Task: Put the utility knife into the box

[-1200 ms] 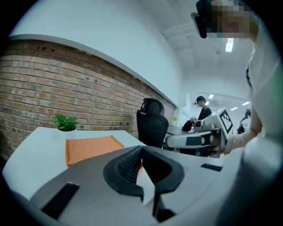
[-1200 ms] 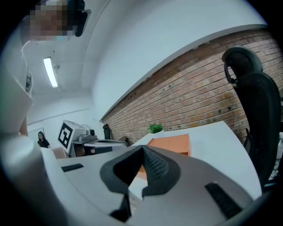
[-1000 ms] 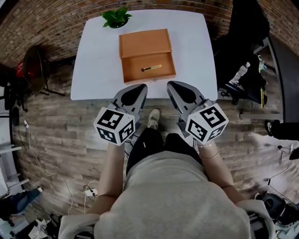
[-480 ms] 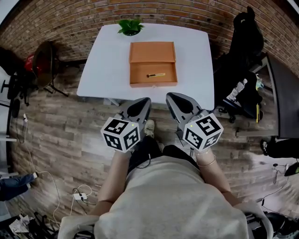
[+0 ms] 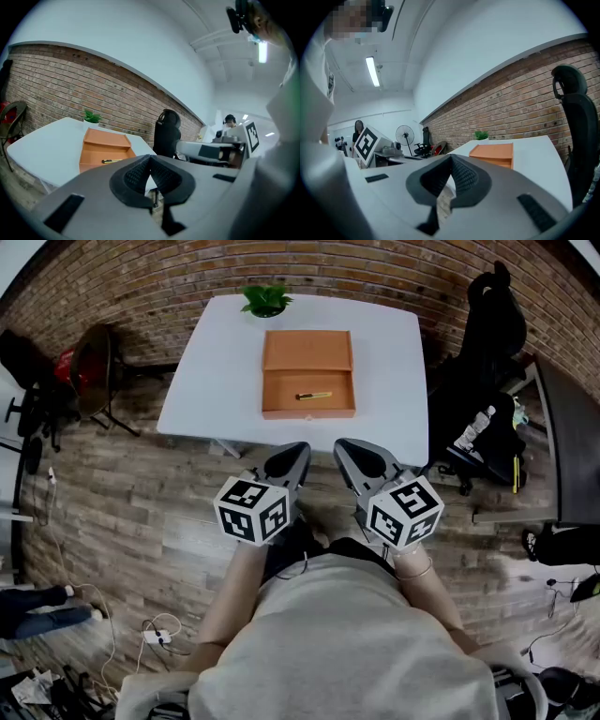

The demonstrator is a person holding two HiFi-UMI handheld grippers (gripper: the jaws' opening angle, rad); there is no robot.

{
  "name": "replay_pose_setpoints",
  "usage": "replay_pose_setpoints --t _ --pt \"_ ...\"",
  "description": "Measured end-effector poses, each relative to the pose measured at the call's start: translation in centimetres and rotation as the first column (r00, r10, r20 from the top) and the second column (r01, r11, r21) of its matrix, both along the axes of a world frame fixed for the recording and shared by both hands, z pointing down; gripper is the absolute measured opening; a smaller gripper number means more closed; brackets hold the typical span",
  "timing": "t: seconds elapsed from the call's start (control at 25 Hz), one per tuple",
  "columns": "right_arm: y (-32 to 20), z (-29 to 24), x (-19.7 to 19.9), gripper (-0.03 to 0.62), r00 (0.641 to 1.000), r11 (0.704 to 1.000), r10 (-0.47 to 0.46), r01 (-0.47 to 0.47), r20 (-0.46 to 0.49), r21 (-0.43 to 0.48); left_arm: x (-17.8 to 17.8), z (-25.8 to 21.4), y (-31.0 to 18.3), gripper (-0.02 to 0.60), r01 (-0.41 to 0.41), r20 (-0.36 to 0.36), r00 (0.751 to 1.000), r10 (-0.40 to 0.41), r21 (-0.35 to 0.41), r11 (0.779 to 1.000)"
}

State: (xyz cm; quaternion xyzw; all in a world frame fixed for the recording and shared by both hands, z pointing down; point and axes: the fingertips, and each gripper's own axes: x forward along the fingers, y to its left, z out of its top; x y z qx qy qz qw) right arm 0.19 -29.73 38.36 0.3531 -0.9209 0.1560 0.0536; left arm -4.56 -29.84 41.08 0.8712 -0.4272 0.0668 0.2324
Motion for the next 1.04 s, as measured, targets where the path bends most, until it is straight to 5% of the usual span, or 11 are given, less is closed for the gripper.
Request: replay_pose_setpoints --t 0.44,0.68,1.04 --pt "0.1 0.2 -0.8 -0.002 1.000 1.000 -0.008 0.008 -0.003 -0.008 -0.4 0.1 0.2 0.006 0.006 -0.007 1.000 -0.006 -0.006 1.000" --pt "0.7 0.4 -1.2 -0.002 1.000 1.000 -0.012 0.011 -0.010 -0.012 -0.7 0.9 0.7 0.006 0.007 0.062 0.998 -0.007 -0.014 1.000" --pt "1.4 0.8 -1.0 -0.002 1.000 1.000 -0.019 0.019 -0.019 -0.017 -0.1 1.1 1.4 0.006 -0.011 0.026 1.000 0.012 -0.035 0.999"
